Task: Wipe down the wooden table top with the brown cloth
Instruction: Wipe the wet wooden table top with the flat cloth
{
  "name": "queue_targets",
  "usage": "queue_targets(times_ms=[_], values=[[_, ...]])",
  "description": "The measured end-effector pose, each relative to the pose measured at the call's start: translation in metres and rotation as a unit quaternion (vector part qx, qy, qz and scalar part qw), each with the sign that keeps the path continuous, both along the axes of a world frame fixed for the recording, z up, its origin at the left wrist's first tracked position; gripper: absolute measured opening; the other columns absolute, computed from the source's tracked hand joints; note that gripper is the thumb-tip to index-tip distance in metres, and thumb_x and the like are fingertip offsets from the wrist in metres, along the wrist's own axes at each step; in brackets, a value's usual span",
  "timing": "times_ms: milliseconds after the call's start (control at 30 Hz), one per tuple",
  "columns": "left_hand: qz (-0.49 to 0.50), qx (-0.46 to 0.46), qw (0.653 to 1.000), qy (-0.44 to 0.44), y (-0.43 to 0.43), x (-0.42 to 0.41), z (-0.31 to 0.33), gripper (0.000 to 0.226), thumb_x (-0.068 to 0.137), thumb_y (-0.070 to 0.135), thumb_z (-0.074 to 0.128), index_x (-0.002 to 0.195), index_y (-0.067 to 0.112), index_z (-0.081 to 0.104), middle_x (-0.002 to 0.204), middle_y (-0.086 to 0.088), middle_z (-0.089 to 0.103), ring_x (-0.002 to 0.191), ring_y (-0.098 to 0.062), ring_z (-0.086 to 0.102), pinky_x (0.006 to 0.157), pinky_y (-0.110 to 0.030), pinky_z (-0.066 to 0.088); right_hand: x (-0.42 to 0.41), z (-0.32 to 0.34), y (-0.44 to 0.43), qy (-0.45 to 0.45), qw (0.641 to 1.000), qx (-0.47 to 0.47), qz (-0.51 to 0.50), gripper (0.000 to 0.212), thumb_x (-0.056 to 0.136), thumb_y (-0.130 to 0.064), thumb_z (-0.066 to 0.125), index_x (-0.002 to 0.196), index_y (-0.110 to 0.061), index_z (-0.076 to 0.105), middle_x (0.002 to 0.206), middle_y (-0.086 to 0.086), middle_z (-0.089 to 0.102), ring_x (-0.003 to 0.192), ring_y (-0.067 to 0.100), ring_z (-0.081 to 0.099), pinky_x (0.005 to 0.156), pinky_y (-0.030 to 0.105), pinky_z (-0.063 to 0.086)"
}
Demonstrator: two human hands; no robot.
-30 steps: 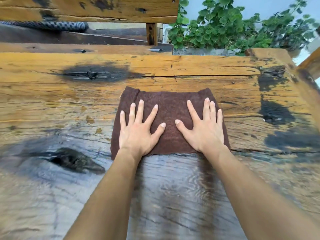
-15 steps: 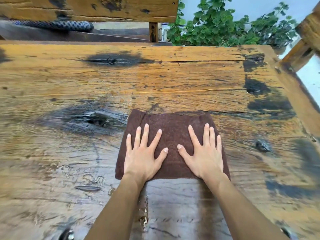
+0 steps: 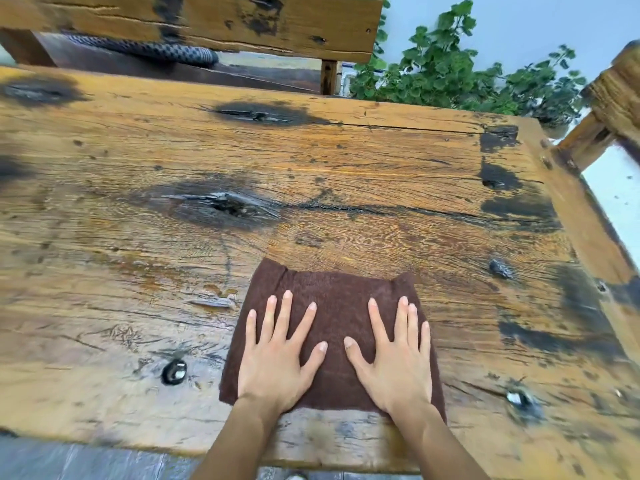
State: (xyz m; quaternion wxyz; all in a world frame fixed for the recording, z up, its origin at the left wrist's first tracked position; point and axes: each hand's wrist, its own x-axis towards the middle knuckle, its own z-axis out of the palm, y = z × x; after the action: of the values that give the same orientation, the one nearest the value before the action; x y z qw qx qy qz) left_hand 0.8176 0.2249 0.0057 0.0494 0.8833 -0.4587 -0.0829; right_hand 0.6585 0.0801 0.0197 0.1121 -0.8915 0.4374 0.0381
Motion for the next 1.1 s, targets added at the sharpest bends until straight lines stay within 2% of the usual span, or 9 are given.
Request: queue_targets(times_ms=[100,267,367,500,667,800,900,967,1100], values=[[0.003,0.003,1.000,-0.001,0.027,-0.018,0.001,0.070,0.102,0.073,0.021,0.165,0.045,0.009,0.175,-0.005,0.007,0.162,-0.030,0.003,0.126,-0.060,0.011,-0.015,-0.001,0.024,-0.004,1.000,0.000,0.005,0.085,0.093,-0.084,0.018,0.165,-0.041,0.003,0.173,0.018,-0.008,0.161,0.031,-0.012,0.129,0.053,-0.004],[0.015,0.006,1.000,0.002,0.069,-0.046,0.005,0.070,0.101,0.072,0.026,0.165,0.043,0.016,0.174,-0.005,0.016,0.161,-0.030,0.013,0.124,-0.058,0.017,-0.037,0.002,0.063,-0.011,1.000,-0.008,0.004,0.085,0.093,-0.079,0.035,0.164,-0.032,0.030,0.170,0.025,0.018,0.159,0.038,0.018,0.125,0.057,0.013],[0.018,0.007,1.000,0.001,0.087,-0.056,0.007,0.070,0.101,0.070,0.029,0.165,0.041,0.020,0.173,-0.006,0.019,0.160,-0.031,0.017,0.124,-0.058,0.018,-0.045,0.005,0.080,-0.020,1.000,-0.013,0.010,0.086,0.091,-0.077,0.042,0.162,-0.031,0.035,0.169,0.026,0.022,0.157,0.040,0.024,0.123,0.058,0.018],[0.026,0.005,1.000,0.006,0.091,-0.059,0.011,0.070,0.099,0.070,0.035,0.163,0.042,0.027,0.173,-0.005,0.022,0.159,-0.031,0.020,0.123,-0.059,0.021,-0.049,0.004,0.084,-0.016,1.000,-0.016,0.015,0.086,0.090,-0.078,0.043,0.162,-0.032,0.036,0.169,0.025,0.022,0.157,0.039,0.025,0.122,0.059,0.019],[0.056,-0.022,0.998,-0.003,0.080,-0.056,0.011,0.074,0.085,0.072,0.047,0.153,0.043,0.046,0.167,-0.003,0.036,0.154,-0.032,0.033,0.120,-0.064,0.028,-0.039,0.002,0.075,-0.050,0.998,-0.021,0.017,0.088,0.082,-0.078,0.051,0.159,-0.035,0.041,0.169,0.023,0.026,0.156,0.039,0.029,0.122,0.062,0.022],[0.093,-0.032,0.995,0.002,0.070,-0.038,0.009,0.077,0.080,0.076,0.048,0.151,0.045,0.048,0.166,-0.003,0.038,0.153,-0.031,0.033,0.121,-0.065,0.024,-0.018,-0.003,0.055,-0.048,0.998,-0.026,0.022,0.089,0.082,-0.081,0.051,0.159,-0.040,0.038,0.170,0.021,0.023,0.157,0.038,0.026,0.121,0.063,0.023],[0.112,-0.036,0.993,0.003,0.059,-0.016,0.008,0.078,0.080,0.077,0.047,0.152,0.046,0.047,0.167,-0.003,0.036,0.154,-0.032,0.032,0.121,-0.066,0.022,0.003,-0.005,0.036,-0.036,0.998,-0.033,0.049,0.085,0.088,-0.084,0.040,0.162,-0.042,0.032,0.172,0.021,0.018,0.159,0.038,0.021,0.121,0.062,0.021],[0.115,-0.032,0.993,0.000,0.054,0.002,0.003,0.078,0.083,0.079,0.044,0.154,0.047,0.042,0.169,-0.003,0.032,0.156,-0.032,0.028,0.121,-0.067,0.022,0.020,-0.008,0.024,-0.027,0.997,-0.038,0.062,0.084,0.091,-0.086,0.032,0.163,-0.043,0.028,0.173,0.020,0.016,0.160,0.037,0.018,0.122,0.062,0.019],[0.118,-0.021,0.993,-0.012,0.045,0.037,0.000,0.078,0.088,0.082,0.037,0.158,0.050,0.032,0.172,-0.001,0.025,0.158,-0.032,0.022,0.122,-0.066,0.019,0.052,-0.007,0.010,-0.024,0.998,-0.034,0.051,0.083,0.091,-0.088,0.028,0.162,-0.045,0.030,0.173,0.019,0.016,0.160,0.036,0.017,0.123,0.059,0.015]])
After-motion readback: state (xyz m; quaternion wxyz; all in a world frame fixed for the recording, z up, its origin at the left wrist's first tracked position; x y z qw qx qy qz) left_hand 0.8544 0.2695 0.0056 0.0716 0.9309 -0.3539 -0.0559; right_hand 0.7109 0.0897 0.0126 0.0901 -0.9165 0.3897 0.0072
